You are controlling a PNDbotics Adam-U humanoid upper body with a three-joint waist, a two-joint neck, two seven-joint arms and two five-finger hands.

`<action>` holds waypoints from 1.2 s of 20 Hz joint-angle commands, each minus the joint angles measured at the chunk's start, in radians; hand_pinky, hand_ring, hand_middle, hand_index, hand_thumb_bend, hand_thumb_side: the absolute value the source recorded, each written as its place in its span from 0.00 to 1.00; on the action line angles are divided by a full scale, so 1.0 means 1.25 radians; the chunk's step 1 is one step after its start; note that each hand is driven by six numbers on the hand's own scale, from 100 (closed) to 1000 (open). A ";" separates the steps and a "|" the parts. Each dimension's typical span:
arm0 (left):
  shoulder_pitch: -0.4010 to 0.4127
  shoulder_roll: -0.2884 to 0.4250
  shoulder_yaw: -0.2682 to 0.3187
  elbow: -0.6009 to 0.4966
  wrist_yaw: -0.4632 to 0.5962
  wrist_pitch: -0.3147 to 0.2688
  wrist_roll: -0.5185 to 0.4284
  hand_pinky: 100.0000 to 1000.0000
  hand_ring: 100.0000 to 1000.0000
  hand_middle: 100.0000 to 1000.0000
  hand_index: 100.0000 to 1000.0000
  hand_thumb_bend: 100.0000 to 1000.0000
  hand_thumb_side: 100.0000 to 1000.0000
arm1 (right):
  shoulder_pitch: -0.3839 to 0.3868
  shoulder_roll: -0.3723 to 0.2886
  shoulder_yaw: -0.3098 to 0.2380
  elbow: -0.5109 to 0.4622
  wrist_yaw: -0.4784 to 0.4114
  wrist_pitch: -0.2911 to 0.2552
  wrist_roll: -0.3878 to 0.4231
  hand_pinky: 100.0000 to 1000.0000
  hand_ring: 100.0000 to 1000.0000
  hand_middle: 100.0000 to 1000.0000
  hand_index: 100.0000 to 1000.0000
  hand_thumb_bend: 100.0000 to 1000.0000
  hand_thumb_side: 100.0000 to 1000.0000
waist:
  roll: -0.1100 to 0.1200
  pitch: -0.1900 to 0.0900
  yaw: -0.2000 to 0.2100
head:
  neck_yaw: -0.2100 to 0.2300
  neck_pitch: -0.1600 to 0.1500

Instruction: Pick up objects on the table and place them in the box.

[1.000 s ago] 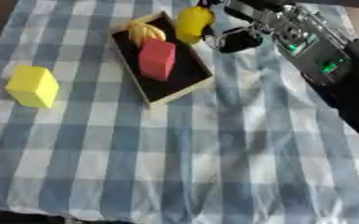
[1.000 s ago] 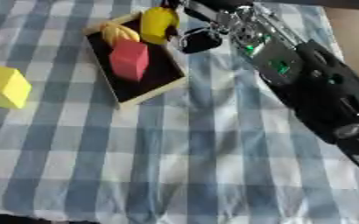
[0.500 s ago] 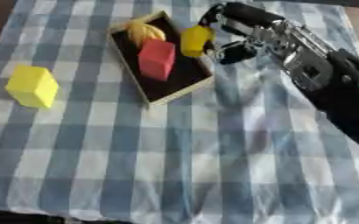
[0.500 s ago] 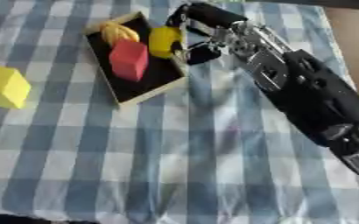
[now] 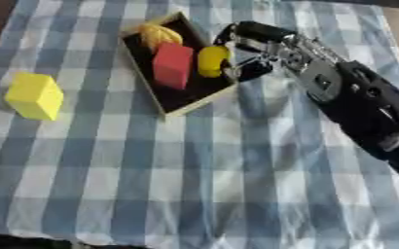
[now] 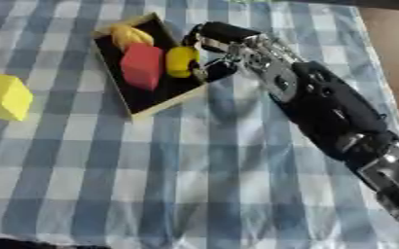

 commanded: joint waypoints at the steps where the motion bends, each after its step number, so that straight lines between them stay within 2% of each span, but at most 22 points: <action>1: -0.005 0.008 0.002 -0.014 0.003 -0.001 -0.002 0.76 0.72 0.77 0.82 0.11 0.55 | -0.017 -0.009 -0.010 0.008 0.033 -0.020 0.009 0.88 0.88 0.72 0.80 0.00 0.04 | 0.017 -0.026 0.000 | -0.003 0.005; 3: -0.004 0.008 0.002 -0.014 0.003 -0.001 -0.001 0.76 0.72 0.77 0.82 0.11 0.55 | -0.017 -0.009 -0.010 0.007 0.051 -0.030 0.025 0.91 0.93 0.80 0.91 0.00 0.10 | 0.017 -0.026 0.000 | -0.003 0.005; 5: -0.004 0.008 0.002 -0.014 0.003 -0.001 -0.001 0.76 0.72 0.77 0.82 0.12 0.55 | -0.017 -0.009 -0.011 0.004 0.065 -0.034 0.042 0.94 0.98 0.84 0.95 0.00 0.13 | 0.017 -0.027 -0.001 | -0.003 0.005; 7: -0.004 0.008 0.002 -0.014 0.003 0.000 -0.001 0.76 0.72 0.77 0.82 0.12 0.55 | -0.018 -0.010 -0.012 -0.003 0.071 -0.033 0.059 0.97 1.00 0.87 0.98 0.02 0.09 | 0.017 -0.027 -0.002 | -0.003 0.006; 8: -0.004 0.008 0.002 -0.014 0.003 0.000 -0.001 0.76 0.72 0.77 0.82 0.12 0.55 | -0.019 -0.010 -0.012 -0.007 0.071 -0.031 0.068 0.98 1.00 0.88 0.99 0.03 0.11 | 0.017 -0.027 -0.003 | -0.003 0.006; 10: -0.004 0.007 0.002 -0.014 0.004 0.000 -0.001 0.76 0.72 0.77 0.82 0.12 0.55 | -0.020 -0.011 -0.011 -0.017 0.067 -0.028 0.082 0.99 1.00 0.89 1.00 0.06 0.11 | 0.018 -0.027 -0.003 | -0.003 0.006; 13: -0.004 0.007 0.003 -0.014 0.004 0.000 0.000 0.76 0.72 0.77 0.82 0.12 0.55 | -0.021 -0.012 -0.009 -0.040 0.050 -0.025 0.097 1.00 1.00 0.90 1.00 0.05 0.13 | 0.018 -0.028 -0.004 | -0.003 0.006; 16: -0.004 0.007 0.002 -0.014 0.004 0.000 -0.001 0.76 0.72 0.77 0.82 0.12 0.55 | -0.023 -0.017 -0.007 -0.067 0.034 -0.019 0.111 1.00 1.00 0.90 1.00 0.06 0.10 | 0.018 -0.028 -0.004 | -0.003 0.006; 18: -0.005 0.007 0.003 -0.014 0.003 0.000 0.000 0.76 0.72 0.77 0.82 0.12 0.55 | -0.023 -0.021 -0.008 -0.084 0.029 -0.014 0.115 1.00 1.00 0.90 1.00 0.03 0.12 | 0.018 -0.029 -0.005 | -0.003 0.005; 19: -0.005 0.007 0.003 -0.014 0.003 0.000 0.000 0.76 0.72 0.77 0.82 0.12 0.55 | -0.023 -0.023 -0.010 -0.093 0.027 -0.012 0.114 1.00 1.00 0.90 1.00 0.05 0.09 | 0.018 -0.029 -0.005 | -0.002 0.005; 24: -0.006 0.008 0.003 -0.014 0.002 0.000 0.000 0.76 0.72 0.77 0.82 0.12 0.54 | -0.021 -0.035 -0.022 -0.153 -0.001 0.013 0.108 0.99 1.00 0.90 1.00 0.00 0.04 | 0.018 -0.030 -0.008 | 0.000 0.005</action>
